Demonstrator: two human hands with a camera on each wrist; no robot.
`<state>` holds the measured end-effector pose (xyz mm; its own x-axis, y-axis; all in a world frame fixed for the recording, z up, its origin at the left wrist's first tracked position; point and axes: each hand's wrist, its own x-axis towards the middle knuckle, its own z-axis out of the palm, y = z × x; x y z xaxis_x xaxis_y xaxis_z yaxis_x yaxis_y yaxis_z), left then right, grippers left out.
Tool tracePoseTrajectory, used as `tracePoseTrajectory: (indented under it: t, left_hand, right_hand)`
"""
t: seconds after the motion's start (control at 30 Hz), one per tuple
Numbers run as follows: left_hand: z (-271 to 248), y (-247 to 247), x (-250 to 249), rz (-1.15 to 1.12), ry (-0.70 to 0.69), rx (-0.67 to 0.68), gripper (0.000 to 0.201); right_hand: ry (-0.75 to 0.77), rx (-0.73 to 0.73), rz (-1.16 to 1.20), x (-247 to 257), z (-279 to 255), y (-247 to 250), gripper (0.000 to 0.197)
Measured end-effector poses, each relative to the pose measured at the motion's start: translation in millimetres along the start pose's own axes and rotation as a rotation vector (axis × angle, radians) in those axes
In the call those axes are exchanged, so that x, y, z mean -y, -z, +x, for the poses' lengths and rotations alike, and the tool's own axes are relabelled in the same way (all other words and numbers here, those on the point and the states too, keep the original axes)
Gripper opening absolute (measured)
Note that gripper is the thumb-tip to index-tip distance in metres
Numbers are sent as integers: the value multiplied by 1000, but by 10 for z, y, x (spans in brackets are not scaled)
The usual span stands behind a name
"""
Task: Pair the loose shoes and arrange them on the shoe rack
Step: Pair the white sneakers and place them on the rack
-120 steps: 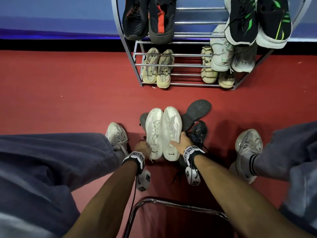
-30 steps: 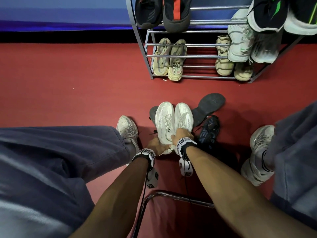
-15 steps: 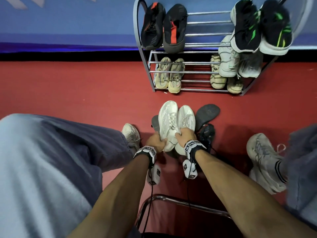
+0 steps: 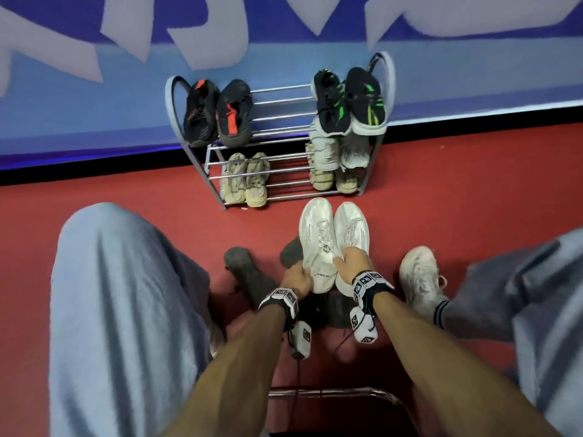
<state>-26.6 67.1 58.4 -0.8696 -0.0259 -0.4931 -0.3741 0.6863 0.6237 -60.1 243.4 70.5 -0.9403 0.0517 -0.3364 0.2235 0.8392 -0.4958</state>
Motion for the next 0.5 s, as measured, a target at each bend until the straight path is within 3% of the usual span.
tracePoseTrajectory:
  t: [0.2, 0.33, 0.5]
  left_hand:
    - [87, -360, -327, 6, -89, 172, 40]
    - [208, -602, -320, 69, -99, 302, 57]
    - [372, -717, -139, 497, -74, 246, 89]
  right_hand:
    - [-114, -98, 77, -540, -114, 158, 41]
    - [-197, -101, 85, -889, -36, 59, 39]
    - [-330, -73, 43, -1247, 107, -35, 28]
